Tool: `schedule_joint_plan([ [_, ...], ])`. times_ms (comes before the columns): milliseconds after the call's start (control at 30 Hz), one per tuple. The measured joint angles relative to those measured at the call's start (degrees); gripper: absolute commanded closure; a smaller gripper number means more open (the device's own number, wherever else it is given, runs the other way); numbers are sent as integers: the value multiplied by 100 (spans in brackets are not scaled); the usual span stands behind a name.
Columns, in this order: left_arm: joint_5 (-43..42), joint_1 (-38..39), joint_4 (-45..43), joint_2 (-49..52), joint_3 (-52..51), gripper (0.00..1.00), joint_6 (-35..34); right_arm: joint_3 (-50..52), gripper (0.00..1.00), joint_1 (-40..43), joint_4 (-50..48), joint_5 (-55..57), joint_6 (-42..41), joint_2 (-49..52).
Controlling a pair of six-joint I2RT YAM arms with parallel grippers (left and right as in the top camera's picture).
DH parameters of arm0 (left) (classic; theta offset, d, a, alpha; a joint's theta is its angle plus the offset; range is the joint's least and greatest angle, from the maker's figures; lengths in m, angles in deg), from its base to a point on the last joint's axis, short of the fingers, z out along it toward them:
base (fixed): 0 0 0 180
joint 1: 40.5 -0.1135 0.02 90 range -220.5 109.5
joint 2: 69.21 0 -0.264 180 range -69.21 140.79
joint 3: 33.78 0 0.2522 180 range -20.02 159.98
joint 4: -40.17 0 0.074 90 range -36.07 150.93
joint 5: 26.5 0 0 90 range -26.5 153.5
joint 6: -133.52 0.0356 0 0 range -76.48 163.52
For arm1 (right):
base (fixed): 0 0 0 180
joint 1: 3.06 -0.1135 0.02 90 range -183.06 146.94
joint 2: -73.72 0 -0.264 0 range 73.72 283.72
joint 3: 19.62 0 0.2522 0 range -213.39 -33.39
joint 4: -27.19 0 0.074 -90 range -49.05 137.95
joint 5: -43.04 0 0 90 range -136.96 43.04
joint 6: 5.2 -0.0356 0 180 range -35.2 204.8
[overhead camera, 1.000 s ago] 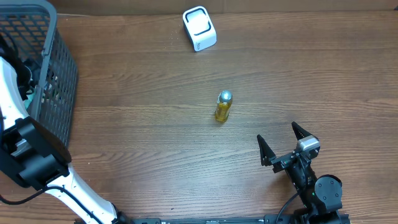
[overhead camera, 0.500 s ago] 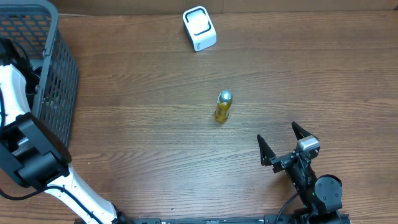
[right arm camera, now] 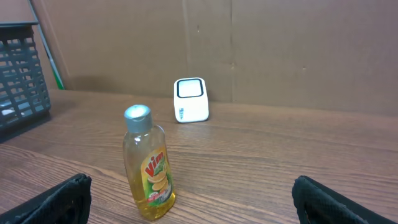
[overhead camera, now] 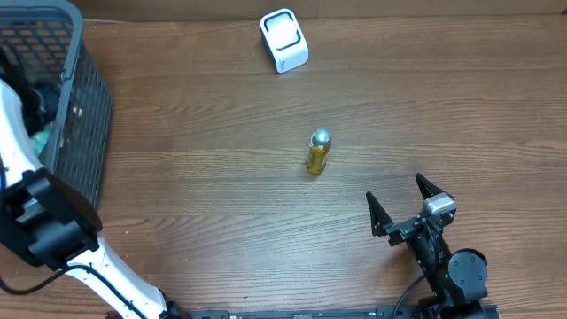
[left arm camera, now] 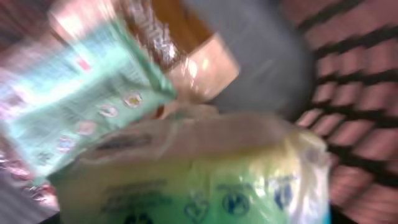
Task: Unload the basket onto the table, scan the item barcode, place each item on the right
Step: 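Reach the left gripper into the basket and grasp the green-lidded jar, then carry the green jar under the scanner and place it on the table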
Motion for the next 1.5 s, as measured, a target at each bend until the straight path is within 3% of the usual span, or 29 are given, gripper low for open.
schedule_joint_plan([
  [267, -83, 20, 1051, -22, 2656, 96, -114, 0, 0, 0, -2, 0, 0, 0],
  [500, -741, 378, 1827, -44, 4607, 96, -527, 0, 0, 0, 2, 0, 0, 0],
  [733, -1174, 1182, 2924, -98, 5451, 96, -802, 0, 0, 0, 0, 0, -2, 0],
  [1000, -1141, 2920, 2955, -107, 4854, 96, -772, 0, 0, 0, -2, 0, -2, 0],
  [1233, -457, 4354, 2938, -107, 3032, 89, -772, 0, 0, 0, 0, 2, -2, 0],
  [1500, -153, 5278, 2468, -105, 1143, 87, -776, 0, 0, 0, 0, 0, 0, 0],
])
